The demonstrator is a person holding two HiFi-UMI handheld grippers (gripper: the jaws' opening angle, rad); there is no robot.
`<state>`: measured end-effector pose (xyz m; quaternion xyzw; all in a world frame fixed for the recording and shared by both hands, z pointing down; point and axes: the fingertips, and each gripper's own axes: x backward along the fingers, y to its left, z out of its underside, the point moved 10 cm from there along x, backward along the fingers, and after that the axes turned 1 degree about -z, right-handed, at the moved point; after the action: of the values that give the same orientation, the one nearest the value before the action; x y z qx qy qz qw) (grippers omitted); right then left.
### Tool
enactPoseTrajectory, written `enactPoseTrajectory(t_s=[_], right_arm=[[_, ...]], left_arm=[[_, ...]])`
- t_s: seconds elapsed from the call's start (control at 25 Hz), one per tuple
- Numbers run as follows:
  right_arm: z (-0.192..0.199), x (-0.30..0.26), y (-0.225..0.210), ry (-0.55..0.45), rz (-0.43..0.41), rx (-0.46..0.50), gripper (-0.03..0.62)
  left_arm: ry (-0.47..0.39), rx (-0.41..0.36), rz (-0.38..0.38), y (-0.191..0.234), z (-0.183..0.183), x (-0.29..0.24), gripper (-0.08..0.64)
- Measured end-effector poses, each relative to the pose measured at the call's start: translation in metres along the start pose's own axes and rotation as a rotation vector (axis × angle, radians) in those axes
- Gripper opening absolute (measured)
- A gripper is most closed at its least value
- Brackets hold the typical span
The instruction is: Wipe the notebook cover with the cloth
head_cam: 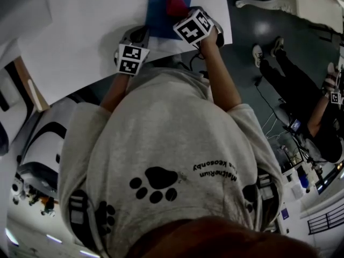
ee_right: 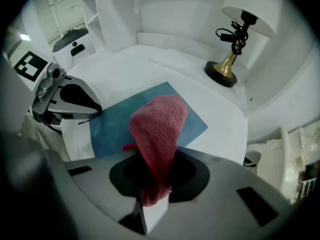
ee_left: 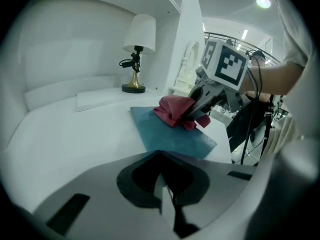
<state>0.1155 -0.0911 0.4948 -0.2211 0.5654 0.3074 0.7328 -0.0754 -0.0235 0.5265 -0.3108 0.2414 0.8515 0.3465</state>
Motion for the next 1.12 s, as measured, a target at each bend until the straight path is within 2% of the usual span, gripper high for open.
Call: enactPoseTrajectory(t_s=[0.68, 0.88, 1.12], right_arm=[[0.065, 0.016, -0.016, 0.074, 0.101, -0.164, 0.071], [0.058, 0.038, -0.009, -0.007, 0.127, -0.199, 0.072], [0.026, 0.067, 0.011, -0.156, 0.113, -0.202, 0.071]], left_arm=[[0.009, 0.000, 0.003, 0.000, 0.004, 0.002, 0.011], [0.012, 0.010, 0.002, 0.000, 0.005, 0.005, 0.011], [0.024, 0.025, 0.005, 0.002, 0.010, 0.011, 0.011]])
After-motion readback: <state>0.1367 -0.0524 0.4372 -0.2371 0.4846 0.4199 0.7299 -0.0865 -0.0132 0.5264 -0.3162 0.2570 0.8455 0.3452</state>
